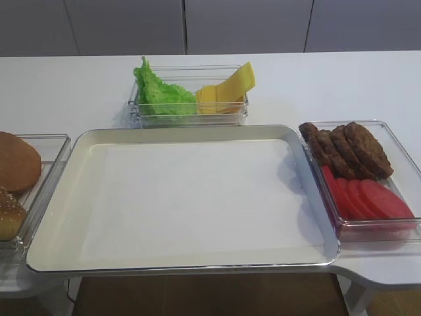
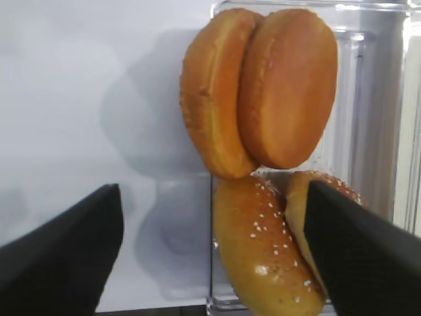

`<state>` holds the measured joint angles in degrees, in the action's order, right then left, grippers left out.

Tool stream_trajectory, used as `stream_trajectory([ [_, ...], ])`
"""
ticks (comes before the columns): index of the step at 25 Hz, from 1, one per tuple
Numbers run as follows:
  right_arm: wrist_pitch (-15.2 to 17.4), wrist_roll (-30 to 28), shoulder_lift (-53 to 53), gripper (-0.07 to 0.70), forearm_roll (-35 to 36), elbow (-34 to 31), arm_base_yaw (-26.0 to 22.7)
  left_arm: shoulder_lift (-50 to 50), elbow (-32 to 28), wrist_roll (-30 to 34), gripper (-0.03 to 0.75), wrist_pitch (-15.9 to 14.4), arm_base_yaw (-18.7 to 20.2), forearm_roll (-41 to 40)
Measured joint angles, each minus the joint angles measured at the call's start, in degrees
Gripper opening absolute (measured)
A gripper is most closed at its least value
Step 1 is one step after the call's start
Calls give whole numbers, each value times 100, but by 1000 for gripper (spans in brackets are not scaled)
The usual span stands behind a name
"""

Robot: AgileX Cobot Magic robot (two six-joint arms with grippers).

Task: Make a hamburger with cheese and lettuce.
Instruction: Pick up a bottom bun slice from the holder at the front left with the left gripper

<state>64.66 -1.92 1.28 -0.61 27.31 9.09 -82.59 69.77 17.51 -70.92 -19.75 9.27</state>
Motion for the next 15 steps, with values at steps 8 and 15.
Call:
stream_trajectory([
  [8, -9, 0, 0, 391, 0, 0, 0, -18, 0, 438, 643, 14, 0, 28],
  [15, -9, 0, 0, 391, 0, 0, 0, -92, 0, 438, 643, 14, 0, -5],
])
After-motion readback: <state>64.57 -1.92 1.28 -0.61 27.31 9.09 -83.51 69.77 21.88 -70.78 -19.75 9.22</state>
